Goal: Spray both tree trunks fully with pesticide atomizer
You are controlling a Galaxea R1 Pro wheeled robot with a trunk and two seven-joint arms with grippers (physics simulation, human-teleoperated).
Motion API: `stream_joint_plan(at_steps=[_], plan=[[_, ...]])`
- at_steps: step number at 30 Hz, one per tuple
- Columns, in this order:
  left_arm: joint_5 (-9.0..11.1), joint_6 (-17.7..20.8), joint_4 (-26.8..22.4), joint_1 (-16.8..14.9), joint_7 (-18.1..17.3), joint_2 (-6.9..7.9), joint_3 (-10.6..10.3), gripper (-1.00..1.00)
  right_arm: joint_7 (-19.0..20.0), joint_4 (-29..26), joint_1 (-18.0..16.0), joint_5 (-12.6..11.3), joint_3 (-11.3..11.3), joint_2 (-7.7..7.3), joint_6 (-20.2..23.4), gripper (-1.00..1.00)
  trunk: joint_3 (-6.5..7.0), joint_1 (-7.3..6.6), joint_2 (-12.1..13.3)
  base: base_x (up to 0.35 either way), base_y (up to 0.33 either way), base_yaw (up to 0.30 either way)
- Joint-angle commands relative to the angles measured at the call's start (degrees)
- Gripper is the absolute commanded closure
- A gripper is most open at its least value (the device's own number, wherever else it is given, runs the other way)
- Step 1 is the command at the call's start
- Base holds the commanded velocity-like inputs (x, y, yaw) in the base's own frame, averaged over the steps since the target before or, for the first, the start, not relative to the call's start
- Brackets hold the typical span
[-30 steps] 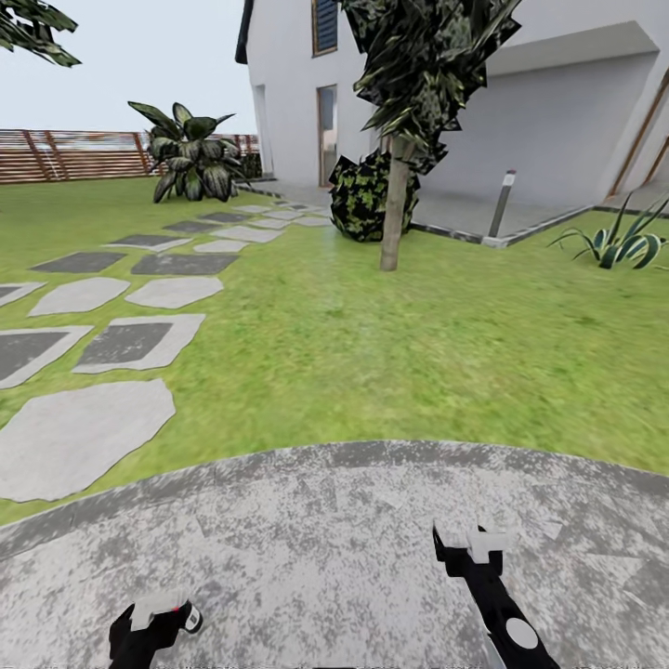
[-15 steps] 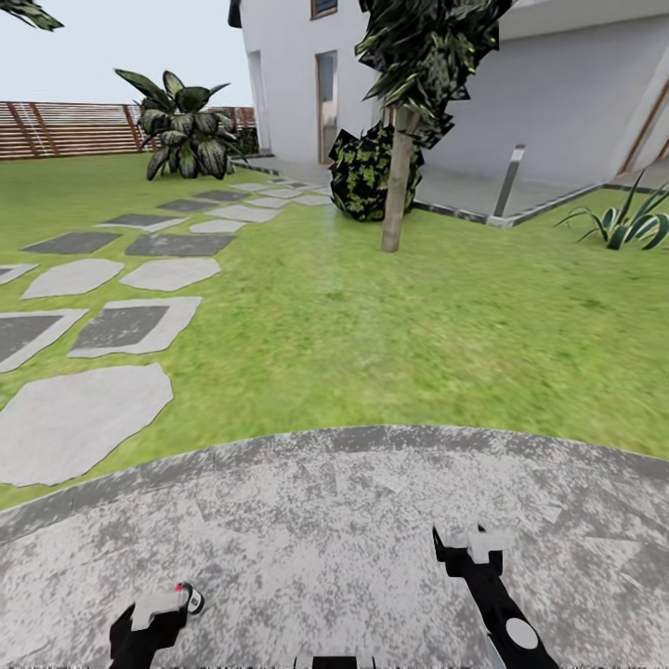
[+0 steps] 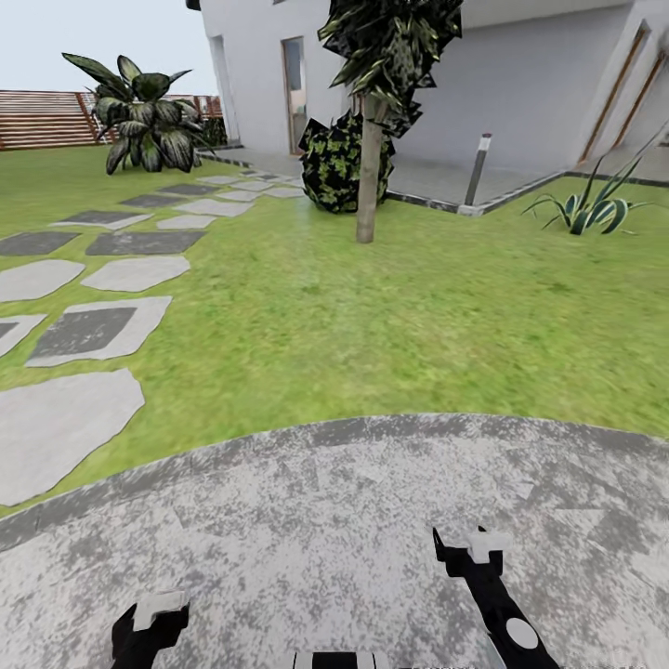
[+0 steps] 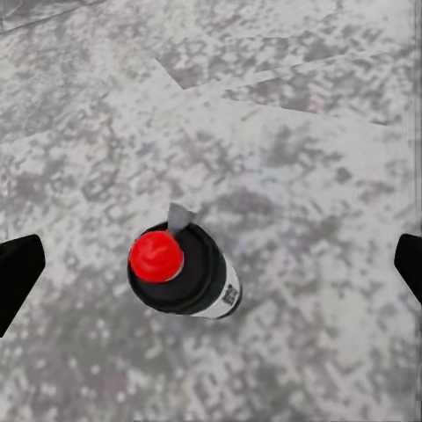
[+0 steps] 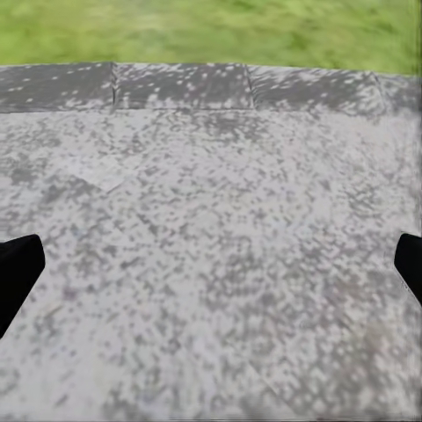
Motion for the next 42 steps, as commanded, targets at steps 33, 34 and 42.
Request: stream_joint_plan(at_steps=[33, 34, 42], plan=[[-0.2, -0.2, 0.0, 0.0, -0.1, -0.06, 0.2, -1.0, 0.0, 0.0, 0.0, 0.0, 0.0, 0.0, -0.2, -1.0, 0.77, -0.01, 0.0, -0.058, 0.174, -0.187], [-0.2, -0.3, 0.0, 0.0, -0.1, -0.06, 0.2, -1.0, 0.0, 0.0, 0.0, 0.0, 0.0, 0.0, -0.2, -1.0, 0.78, -0.01, 0.0, -0.01, 0.002, -0.058], [-0.2, -0.2, 0.0, 0.0, 0.0, -0.06, 0.2, -1.0, 0.0, 0.0, 0.0, 0.0, 0.0, 0.0, -0.2, -1.0, 0.78, -0.01, 0.0, -0.247, 0.0, -0.01]])
